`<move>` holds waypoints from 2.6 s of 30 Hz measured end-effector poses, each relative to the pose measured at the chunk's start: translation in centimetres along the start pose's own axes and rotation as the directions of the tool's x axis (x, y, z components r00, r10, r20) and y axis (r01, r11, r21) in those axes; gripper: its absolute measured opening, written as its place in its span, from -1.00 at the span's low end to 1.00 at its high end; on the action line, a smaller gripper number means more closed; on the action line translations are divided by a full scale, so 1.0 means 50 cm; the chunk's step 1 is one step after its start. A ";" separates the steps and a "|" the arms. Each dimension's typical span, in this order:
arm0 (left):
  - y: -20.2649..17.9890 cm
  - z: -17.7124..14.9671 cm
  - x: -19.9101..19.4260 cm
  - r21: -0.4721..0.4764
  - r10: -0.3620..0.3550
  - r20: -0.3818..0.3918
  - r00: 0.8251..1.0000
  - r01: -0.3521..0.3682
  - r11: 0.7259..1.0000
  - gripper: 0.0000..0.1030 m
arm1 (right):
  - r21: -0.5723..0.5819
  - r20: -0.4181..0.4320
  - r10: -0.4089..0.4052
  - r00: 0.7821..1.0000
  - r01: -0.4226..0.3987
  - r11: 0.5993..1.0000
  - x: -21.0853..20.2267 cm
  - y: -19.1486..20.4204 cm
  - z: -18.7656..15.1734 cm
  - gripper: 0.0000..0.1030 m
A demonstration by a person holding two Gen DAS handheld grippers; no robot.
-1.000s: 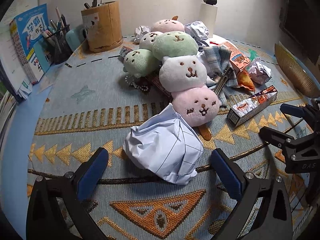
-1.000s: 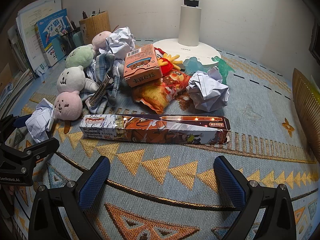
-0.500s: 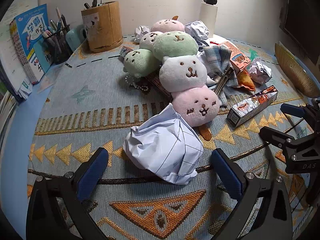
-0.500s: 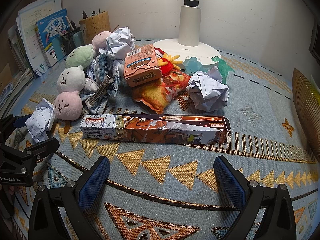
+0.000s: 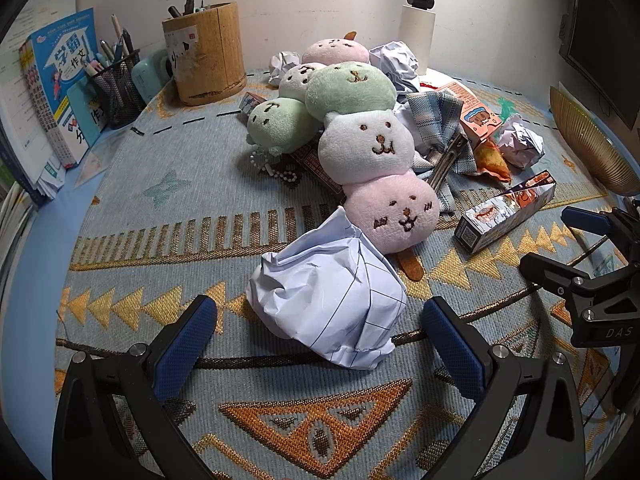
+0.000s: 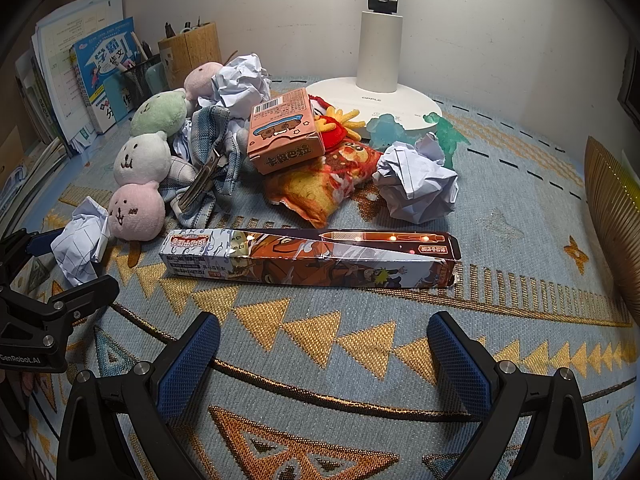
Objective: Organize objects
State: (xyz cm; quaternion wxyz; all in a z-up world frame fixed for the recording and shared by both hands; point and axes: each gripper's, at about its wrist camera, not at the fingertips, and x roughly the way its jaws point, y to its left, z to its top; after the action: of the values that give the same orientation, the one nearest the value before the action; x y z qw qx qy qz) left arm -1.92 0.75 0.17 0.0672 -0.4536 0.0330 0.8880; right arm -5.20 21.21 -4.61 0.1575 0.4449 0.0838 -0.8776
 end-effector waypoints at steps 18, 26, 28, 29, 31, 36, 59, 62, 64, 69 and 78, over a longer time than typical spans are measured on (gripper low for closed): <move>0.003 0.004 0.004 -0.011 0.001 0.000 1.000 -0.001 1.000 1.00 | 0.074 -0.039 0.005 0.999 -0.002 0.997 -0.005 0.001 0.006 1.00; 0.003 0.004 0.005 -0.012 0.001 0.001 1.000 -0.001 1.000 1.00 | 0.163 -0.013 -0.030 0.999 0.032 0.986 -0.012 0.123 0.069 1.00; 0.002 0.004 0.005 -0.013 0.001 0.001 1.000 -0.001 1.000 1.00 | 0.172 -0.006 -0.130 0.992 0.129 0.977 0.015 0.135 0.080 1.00; 0.002 0.003 0.005 -0.013 0.001 0.001 1.000 -0.001 1.000 1.00 | 0.165 -0.025 -0.186 0.982 0.187 0.968 0.031 0.134 0.081 1.00; 0.002 0.004 0.006 -0.013 0.002 0.001 1.000 -0.001 1.000 1.00 | 0.172 -0.018 -0.218 0.976 0.218 0.961 0.040 0.128 0.078 1.00; 0.001 0.004 0.006 -0.014 0.002 0.001 1.000 -0.002 1.000 1.00 | 0.205 -0.042 -0.208 0.977 0.212 0.956 0.021 0.084 0.069 1.00; -0.001 0.006 0.007 -0.015 0.003 0.001 1.000 -0.003 1.000 1.00 | 0.379 -0.078 -0.270 0.960 0.279 0.883 0.024 -0.095 0.060 1.00; -0.001 0.006 0.006 -0.015 0.003 0.001 1.000 -0.003 1.000 1.00 | 0.344 -0.069 -0.246 0.967 0.255 0.904 0.027 -0.099 0.060 1.00; -0.001 0.006 0.006 -0.015 0.004 0.001 1.000 -0.004 1.000 1.00 | 0.286 -0.050 -0.203 0.978 0.208 0.935 0.019 -0.101 0.049 1.00; -0.001 0.006 0.007 -0.015 0.005 0.001 1.000 -0.005 1.000 1.00 | 0.264 -0.053 -0.175 0.983 0.183 0.947 -0.021 -0.174 -0.008 1.00; -0.007 0.020 0.018 -0.111 0.078 -0.002 0.997 -0.078 0.991 0.99 | 0.381 -0.067 -0.281 0.957 0.285 0.879 -0.013 -0.199 -0.004 1.00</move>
State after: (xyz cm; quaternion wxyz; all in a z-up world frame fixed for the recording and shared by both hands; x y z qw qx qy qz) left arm -3.18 1.31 0.04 0.0073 -0.4541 0.0012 0.8909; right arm -8.17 30.74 -4.12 -0.0636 0.4546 -0.0264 -0.8880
